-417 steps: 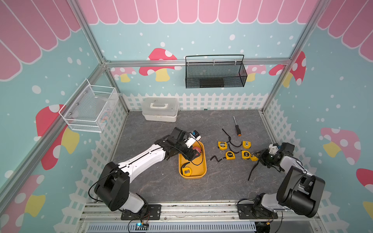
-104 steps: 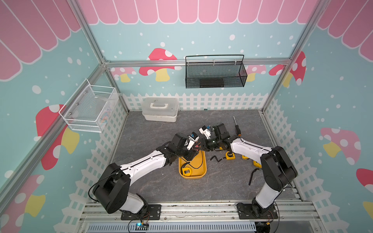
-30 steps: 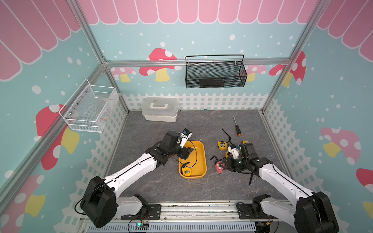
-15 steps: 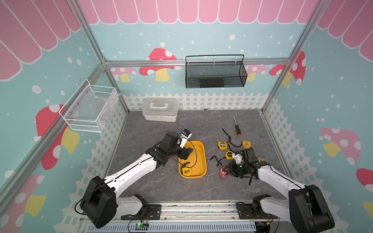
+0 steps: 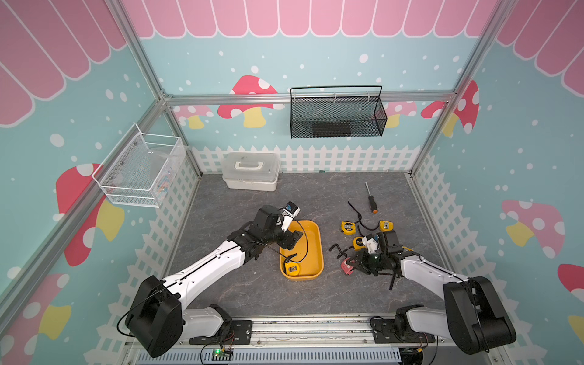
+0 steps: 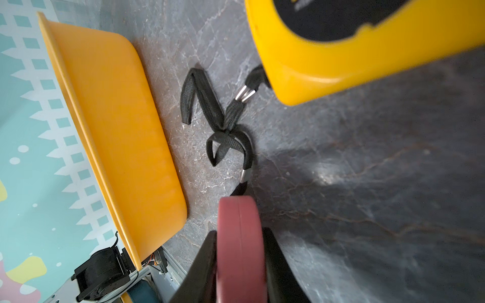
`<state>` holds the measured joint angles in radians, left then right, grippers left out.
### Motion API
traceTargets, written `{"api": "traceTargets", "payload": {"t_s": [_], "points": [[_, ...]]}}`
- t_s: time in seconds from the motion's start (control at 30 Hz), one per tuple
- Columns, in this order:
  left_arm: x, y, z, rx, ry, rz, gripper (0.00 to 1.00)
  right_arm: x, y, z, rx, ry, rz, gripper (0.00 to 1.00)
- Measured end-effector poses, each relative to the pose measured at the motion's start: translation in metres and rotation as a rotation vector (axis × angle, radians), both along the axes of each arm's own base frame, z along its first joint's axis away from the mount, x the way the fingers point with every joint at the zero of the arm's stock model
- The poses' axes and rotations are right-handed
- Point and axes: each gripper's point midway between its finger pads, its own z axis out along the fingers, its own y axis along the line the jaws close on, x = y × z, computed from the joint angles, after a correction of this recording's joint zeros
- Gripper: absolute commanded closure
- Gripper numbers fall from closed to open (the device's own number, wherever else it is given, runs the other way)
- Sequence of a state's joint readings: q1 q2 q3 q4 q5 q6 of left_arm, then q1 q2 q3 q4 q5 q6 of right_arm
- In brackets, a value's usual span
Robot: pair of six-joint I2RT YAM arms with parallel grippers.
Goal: Take the tape measure out of the storage box
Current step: Place the tape measure at the center of the board.
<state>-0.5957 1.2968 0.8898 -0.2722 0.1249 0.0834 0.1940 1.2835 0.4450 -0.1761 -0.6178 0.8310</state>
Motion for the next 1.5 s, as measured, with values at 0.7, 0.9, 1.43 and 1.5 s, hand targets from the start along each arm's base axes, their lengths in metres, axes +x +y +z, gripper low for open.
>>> {"api": "traceTargets", "payload": {"t_s": [0.7,0.9,1.43,1.5], "points": [[-0.003,0.001,-0.016,0.045,0.068,-0.006,0.18,-0.011,-0.015,-0.006,-0.055,0.026,-0.034,0.48],[-0.006,0.003,-0.031,0.111,0.166,-0.006,0.18,-0.018,-0.025,-0.002,-0.118,0.047,-0.041,0.35],[-0.046,-0.015,-0.078,0.316,0.46,-0.016,0.19,0.003,-0.035,0.059,-0.202,-0.079,-0.015,0.27],[-0.053,-0.018,-0.085,0.335,0.498,-0.007,0.19,0.008,-0.034,0.065,-0.205,-0.091,-0.004,0.27]]}}
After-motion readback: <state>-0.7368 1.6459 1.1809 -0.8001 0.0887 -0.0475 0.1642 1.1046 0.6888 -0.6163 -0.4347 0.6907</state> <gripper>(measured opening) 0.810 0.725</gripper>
